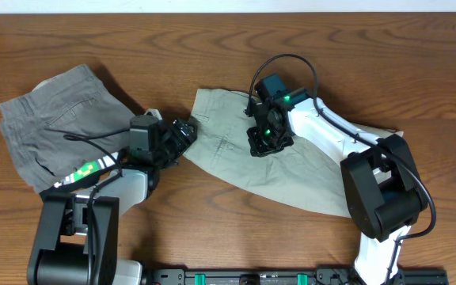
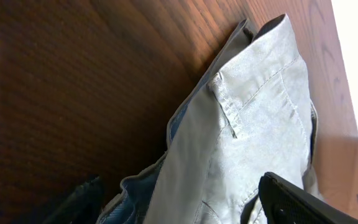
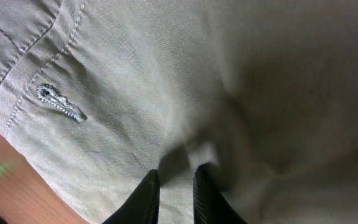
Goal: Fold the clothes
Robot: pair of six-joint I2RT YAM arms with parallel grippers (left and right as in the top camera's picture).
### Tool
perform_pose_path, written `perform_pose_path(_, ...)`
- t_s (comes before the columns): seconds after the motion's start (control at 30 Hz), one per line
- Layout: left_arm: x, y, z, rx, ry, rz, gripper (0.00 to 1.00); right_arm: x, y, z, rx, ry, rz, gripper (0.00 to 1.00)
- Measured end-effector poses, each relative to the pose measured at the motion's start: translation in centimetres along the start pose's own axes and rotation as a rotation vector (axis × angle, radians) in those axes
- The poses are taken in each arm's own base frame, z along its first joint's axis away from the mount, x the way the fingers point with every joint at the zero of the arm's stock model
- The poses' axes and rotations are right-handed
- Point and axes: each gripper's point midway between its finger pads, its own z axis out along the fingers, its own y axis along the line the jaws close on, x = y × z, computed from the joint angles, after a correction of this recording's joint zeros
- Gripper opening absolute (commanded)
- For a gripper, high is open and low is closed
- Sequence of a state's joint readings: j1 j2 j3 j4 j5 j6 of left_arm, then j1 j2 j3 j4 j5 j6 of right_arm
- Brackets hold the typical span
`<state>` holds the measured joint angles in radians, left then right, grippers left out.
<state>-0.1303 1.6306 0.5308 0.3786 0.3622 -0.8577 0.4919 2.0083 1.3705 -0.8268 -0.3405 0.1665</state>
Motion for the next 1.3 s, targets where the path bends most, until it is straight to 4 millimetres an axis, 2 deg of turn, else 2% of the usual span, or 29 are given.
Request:
perform_pose_path(0.33, 0.6, -0.7, 0.7, -0.018, -0.037, 0.078, 0.79, 0.1, 0.0, 0.0, 0.001, 0.004, 0.001, 0.18)
perform_pose_path(0.47, 0.4, -0.9, 1.2, 0.000, -0.058, 0.088, 0.63, 0.2, 0.0, 0.0, 0.001, 0.008, 0.003, 0.18)
perform_pose_path(0.5, 0.3, -0.9, 1.3, 0.004, -0.064, 0.089, 0.58, 0.2, 0.0, 0.0, 0.002, 0.009, 0.003, 0.18)
perform_pose_path(0.6, 0.4, -0.4, 1.6, -0.004, -0.068, 0.093, 0.09, 0.3, -0.1, 0.0, 0.002, 0.013, 0.005, 0.18)
perform_pose_path(0.63, 0.6, 0.0, 1.7, -0.013, -0.064, 0.091, 0.06, 0.3, -0.1, 0.0, 0.003, 0.013, 0.005, 0.18)
perform_pose_path(0.93, 1.7, 0.4, 1.5, -0.024, -0.007, 0.197, 0.06, 0.4, -0.2, 0.0, 0.013, 0.015, 0.005, 0.18)
perform_pose_path(1.17, 3.4, 2.2, -1.2, -0.096, 0.094, 0.231, 0.06, 0.4, -0.5, 0.0, 0.030, 0.013, 0.006, 0.18)
perform_pose_path(1.3, 3.3, 4.1, -3.4, -0.172, 0.089, 0.233, 0.06, 0.6, -0.9, -0.2, 0.037, 0.021, 0.017, 0.19)
